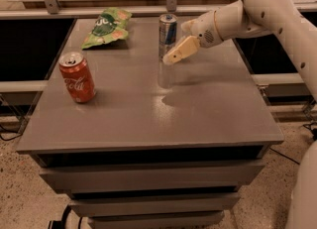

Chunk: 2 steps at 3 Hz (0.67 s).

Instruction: Knock redbull can over

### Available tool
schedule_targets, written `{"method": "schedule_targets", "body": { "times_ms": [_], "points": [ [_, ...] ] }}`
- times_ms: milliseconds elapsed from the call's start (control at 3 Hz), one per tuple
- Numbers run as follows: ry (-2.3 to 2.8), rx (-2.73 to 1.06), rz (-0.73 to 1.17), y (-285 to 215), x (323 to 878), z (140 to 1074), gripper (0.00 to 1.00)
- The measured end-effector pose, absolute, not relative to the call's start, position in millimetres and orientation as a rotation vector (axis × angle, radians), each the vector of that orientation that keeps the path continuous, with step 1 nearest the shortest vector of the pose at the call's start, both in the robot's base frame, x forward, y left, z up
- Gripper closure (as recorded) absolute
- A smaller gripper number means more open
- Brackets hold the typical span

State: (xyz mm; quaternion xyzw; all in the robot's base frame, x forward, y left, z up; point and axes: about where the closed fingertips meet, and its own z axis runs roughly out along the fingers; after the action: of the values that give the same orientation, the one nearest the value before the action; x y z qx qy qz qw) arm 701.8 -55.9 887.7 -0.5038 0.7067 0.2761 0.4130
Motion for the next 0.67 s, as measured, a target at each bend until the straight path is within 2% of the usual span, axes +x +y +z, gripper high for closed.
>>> {"method": "schedule_targets", "body": {
  "times_ms": [333, 667],
  "points": [
    [1.731, -1.266, 0.756, -37.4, 701.3, 884.8, 0.00],
    [1.676, -1.271, 0.814, -17.1, 700.3, 886.0, 0.18]
  ]
}}
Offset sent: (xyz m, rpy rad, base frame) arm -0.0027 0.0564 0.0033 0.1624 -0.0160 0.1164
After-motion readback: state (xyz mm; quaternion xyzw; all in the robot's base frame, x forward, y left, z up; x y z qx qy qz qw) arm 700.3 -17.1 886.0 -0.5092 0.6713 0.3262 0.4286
